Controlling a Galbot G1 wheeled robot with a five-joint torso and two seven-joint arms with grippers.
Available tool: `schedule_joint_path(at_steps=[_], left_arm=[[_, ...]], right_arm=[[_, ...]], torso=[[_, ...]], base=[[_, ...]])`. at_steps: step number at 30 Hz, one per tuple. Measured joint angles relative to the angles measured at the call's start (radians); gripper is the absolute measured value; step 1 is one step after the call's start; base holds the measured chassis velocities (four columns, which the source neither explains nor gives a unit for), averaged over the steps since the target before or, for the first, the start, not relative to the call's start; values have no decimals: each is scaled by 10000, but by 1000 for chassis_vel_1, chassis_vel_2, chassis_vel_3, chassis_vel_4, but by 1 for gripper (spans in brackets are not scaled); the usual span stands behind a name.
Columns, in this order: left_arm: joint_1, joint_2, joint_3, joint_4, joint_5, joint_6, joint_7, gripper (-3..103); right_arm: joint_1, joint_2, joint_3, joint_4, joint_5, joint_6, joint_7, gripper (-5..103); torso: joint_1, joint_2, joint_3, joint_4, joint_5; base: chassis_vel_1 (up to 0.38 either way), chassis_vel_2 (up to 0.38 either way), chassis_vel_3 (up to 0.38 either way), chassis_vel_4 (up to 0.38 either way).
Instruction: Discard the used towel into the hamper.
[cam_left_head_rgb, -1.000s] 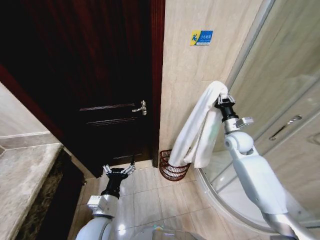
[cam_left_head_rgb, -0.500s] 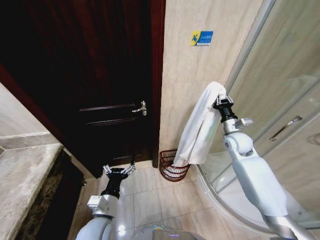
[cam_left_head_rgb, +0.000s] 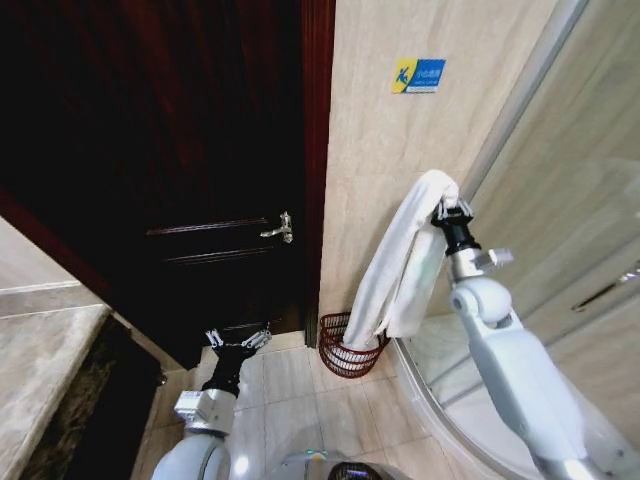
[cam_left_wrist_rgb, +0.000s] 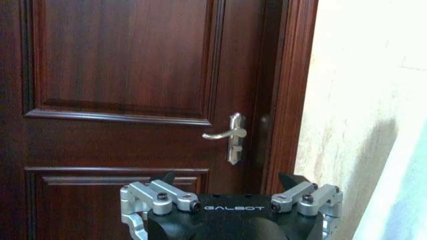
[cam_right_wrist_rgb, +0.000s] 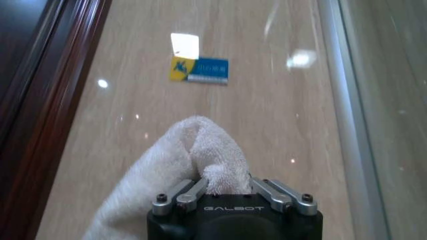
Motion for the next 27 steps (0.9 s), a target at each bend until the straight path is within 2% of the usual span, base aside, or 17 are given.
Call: schedule_joint_path(at_steps=[5,16,27], left_arm=[[1,-1,-1,0,0,0,0,100],[0,-1,0,0,0,0,0,100],[0,-1,0,0,0,0,-1,100]], right_arm=[[-354,233,59,-481,-89,282,-167,13],[-661,371,139,-712,-199,315,-185,13],[-46,531,-200,-1718,-199,494,-294,13]], torso=[[-9,6,-3,-1,-1],[5,3,0,1,-5],[0,3,0,1,-3]], base=[[30,-45,-48,34],[0,0,0,0],[0,0,0,0]])
